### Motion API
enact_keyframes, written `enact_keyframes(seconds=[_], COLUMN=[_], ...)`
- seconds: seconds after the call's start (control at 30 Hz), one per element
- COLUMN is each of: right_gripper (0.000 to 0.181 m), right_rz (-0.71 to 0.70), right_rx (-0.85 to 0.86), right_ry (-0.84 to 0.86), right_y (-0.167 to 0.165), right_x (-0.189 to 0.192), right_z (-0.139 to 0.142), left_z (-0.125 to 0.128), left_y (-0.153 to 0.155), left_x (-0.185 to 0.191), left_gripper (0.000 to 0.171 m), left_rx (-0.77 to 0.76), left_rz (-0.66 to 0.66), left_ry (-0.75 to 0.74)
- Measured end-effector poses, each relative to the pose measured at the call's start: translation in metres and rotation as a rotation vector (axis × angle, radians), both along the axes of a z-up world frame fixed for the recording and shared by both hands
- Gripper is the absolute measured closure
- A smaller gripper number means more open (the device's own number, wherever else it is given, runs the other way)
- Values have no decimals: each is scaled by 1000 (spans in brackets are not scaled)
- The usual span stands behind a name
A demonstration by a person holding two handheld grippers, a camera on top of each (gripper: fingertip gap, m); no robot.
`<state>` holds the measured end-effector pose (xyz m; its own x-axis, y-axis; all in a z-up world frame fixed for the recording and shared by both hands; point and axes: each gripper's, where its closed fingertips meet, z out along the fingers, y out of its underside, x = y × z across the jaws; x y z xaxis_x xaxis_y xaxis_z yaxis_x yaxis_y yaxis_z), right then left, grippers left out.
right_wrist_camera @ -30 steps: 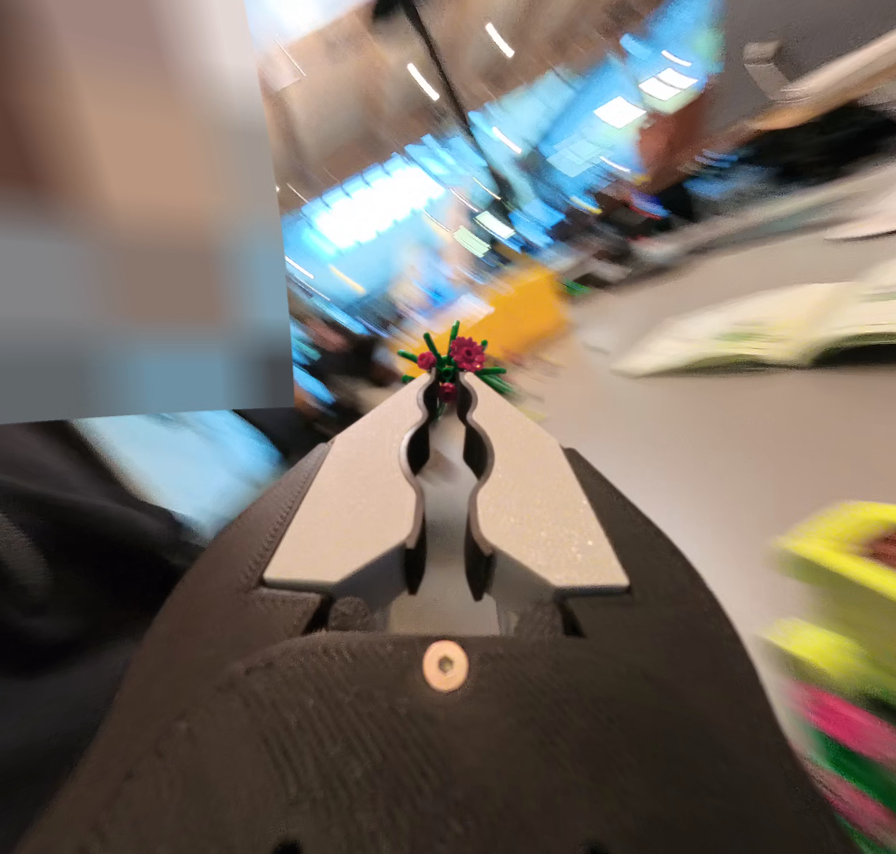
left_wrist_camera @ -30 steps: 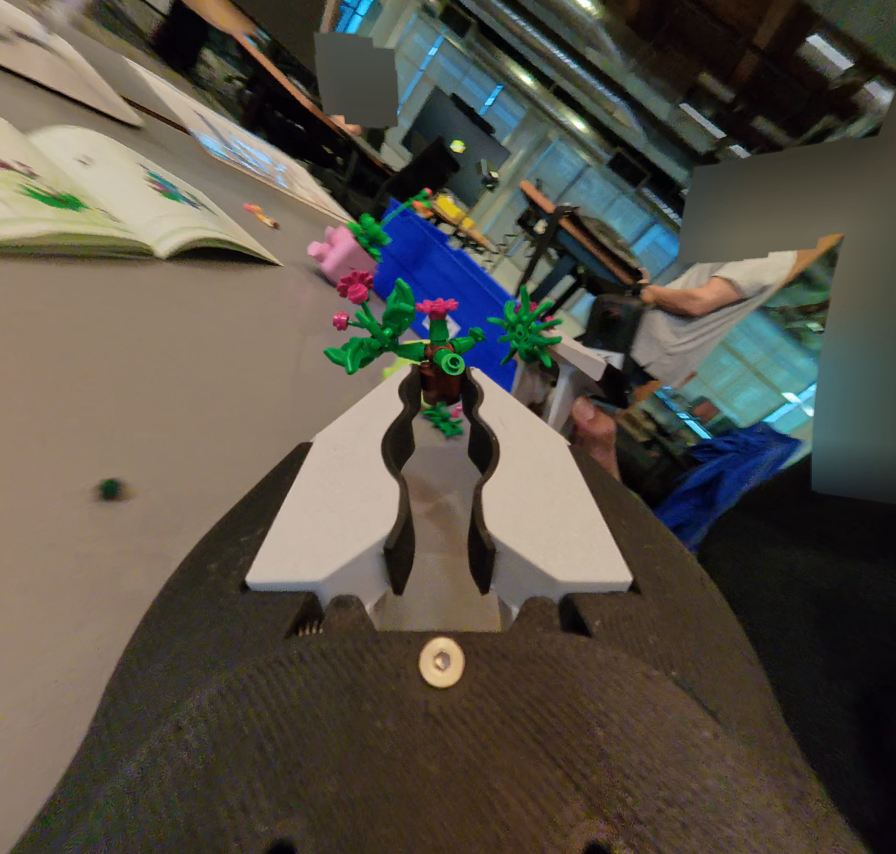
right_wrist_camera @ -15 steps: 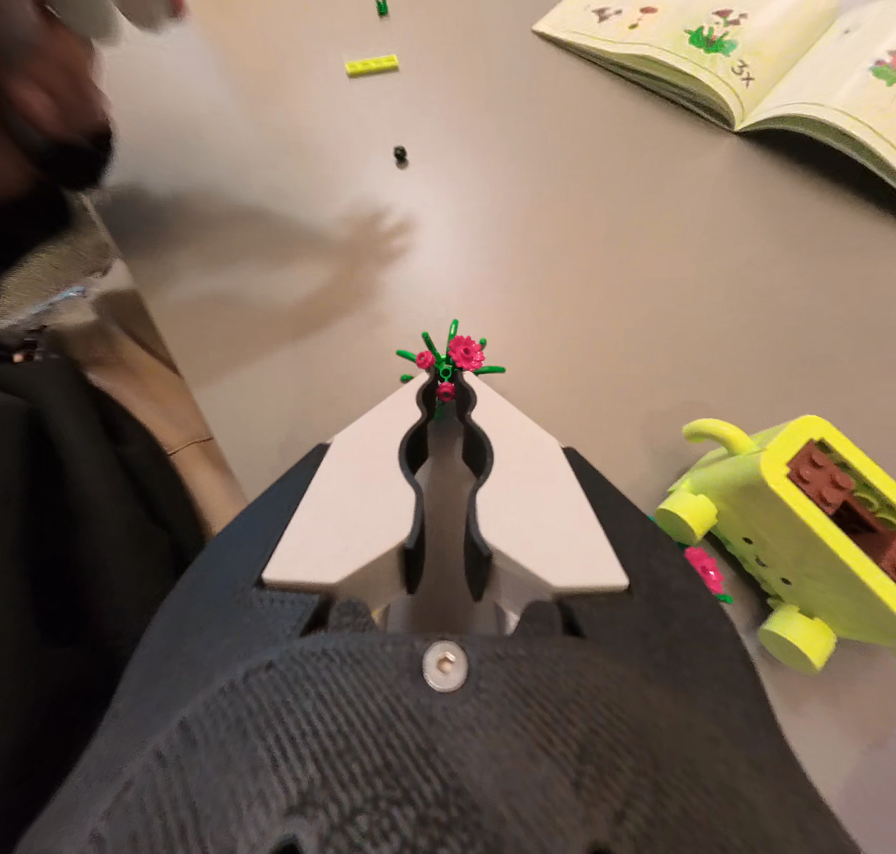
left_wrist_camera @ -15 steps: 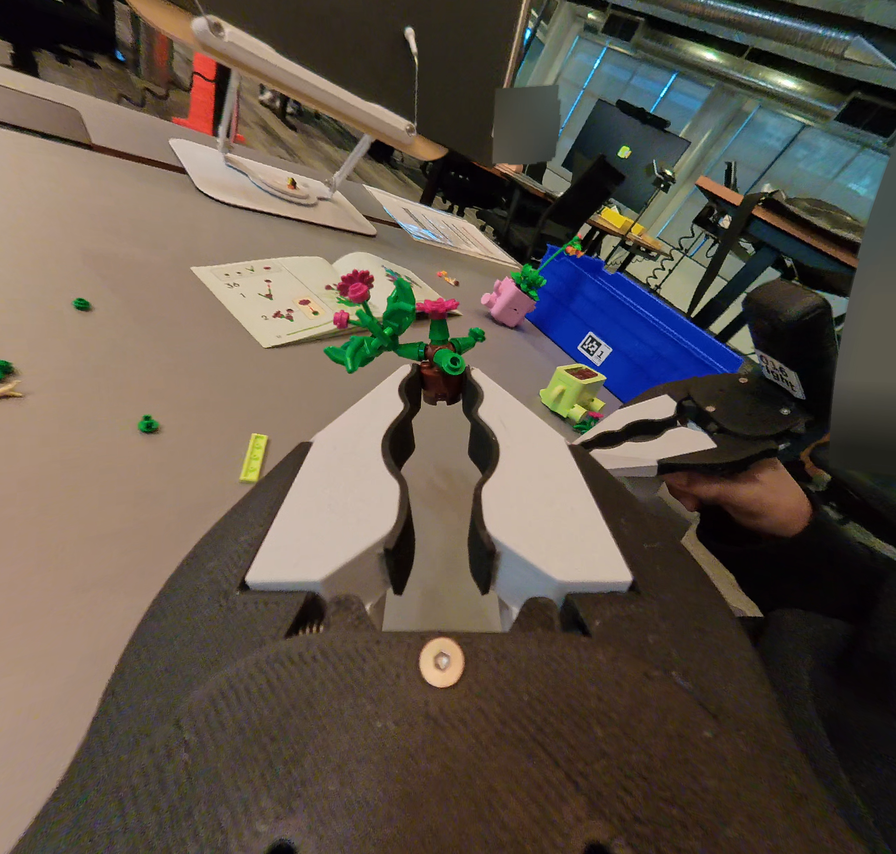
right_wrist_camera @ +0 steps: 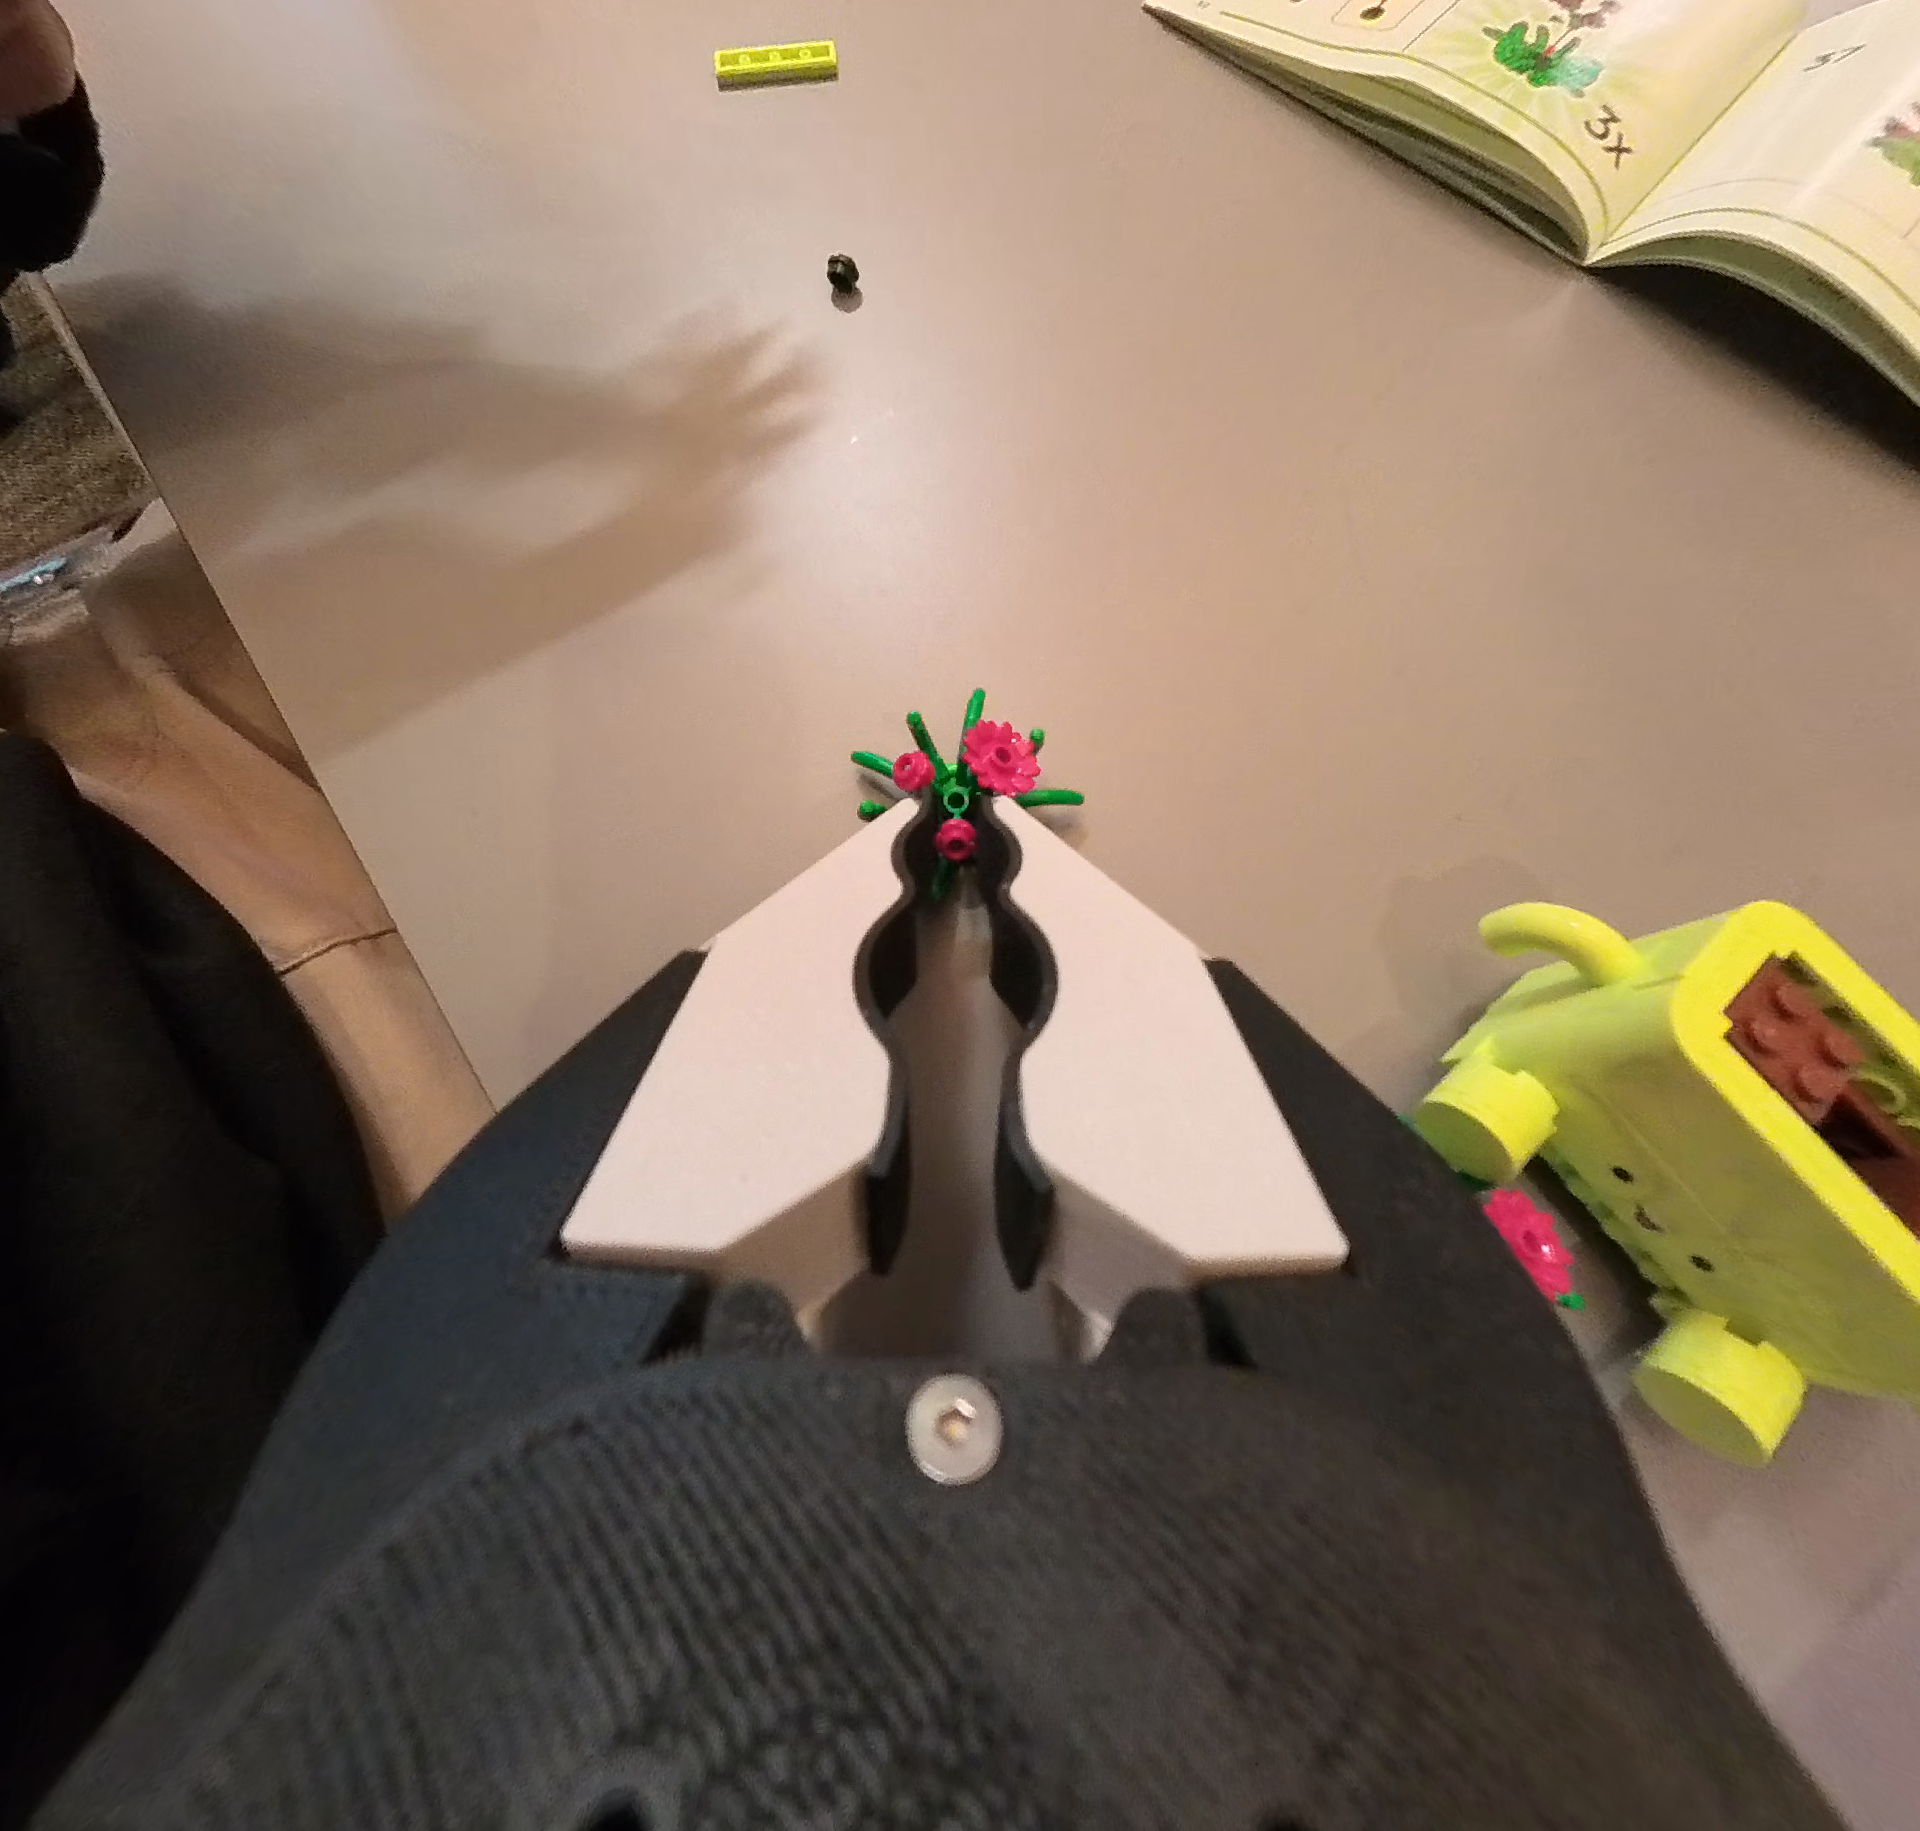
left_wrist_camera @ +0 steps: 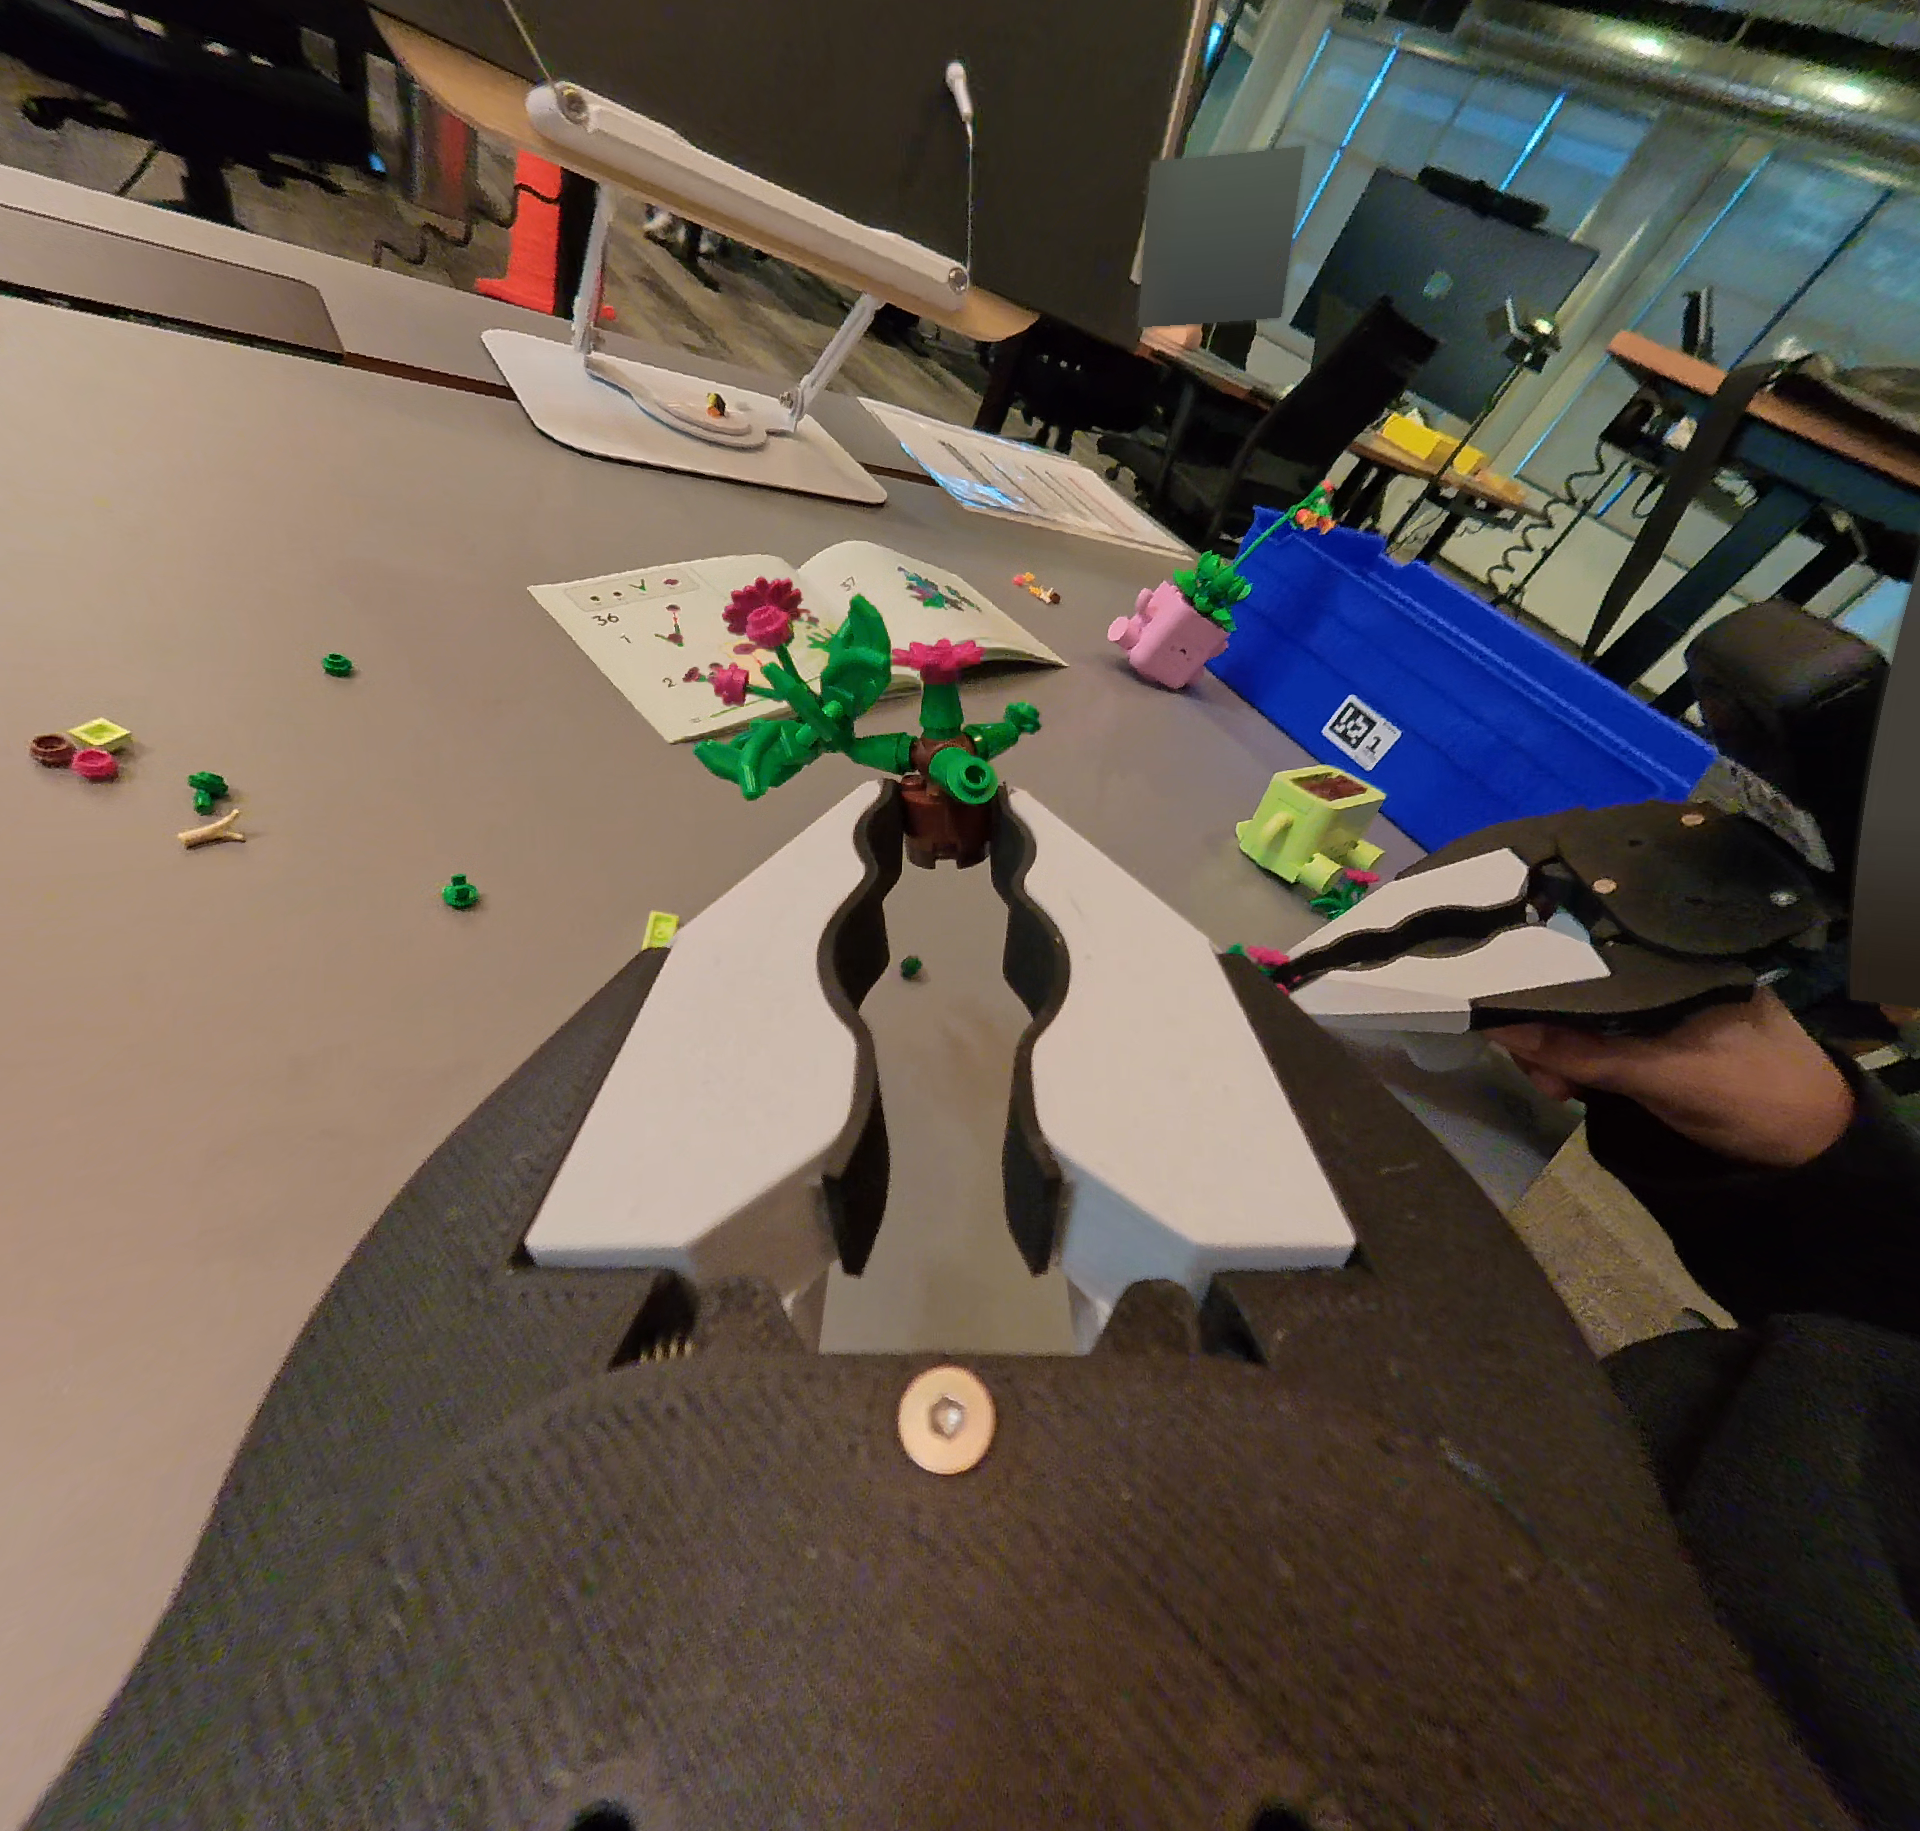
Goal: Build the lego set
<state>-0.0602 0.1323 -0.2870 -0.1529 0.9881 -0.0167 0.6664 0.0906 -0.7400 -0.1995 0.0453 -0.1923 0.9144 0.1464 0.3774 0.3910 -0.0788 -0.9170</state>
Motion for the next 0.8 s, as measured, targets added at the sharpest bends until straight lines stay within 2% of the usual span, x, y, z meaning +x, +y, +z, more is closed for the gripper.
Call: enact_keyframes(seconds=[0.1, 0.8], right_gripper=[176, 172], right_rz=[-2, 8], right_rx=[5, -38], right_ry=[5, 31], right_y=[1, 1], right_x=[0, 1], right_z=[1, 4], left_z=[-3, -12], left_y=[3, 15], left_x=[3, 23], left_gripper=[157, 157], left_rx=[-34, -298], left_rz=[4, 86], left_ry=[52, 653])
